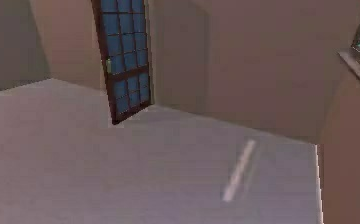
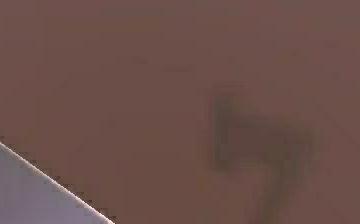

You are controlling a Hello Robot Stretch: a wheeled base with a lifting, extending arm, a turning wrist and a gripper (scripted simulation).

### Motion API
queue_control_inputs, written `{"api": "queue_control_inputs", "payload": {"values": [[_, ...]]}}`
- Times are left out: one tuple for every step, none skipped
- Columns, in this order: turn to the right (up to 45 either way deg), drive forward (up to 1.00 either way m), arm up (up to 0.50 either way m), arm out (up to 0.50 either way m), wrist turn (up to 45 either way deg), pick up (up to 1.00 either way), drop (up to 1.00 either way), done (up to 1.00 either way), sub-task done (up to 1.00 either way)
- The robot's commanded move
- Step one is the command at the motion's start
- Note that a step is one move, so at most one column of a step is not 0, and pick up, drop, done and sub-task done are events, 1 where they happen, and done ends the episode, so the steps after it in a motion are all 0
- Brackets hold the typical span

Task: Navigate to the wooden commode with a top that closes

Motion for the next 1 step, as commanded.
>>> {"api": "queue_control_inputs", "payload": {"values": [[-45.0, 0.00, 0.00, 0.00, 0.0, 0.00, 0.00, 0.00, 0.00]]}}
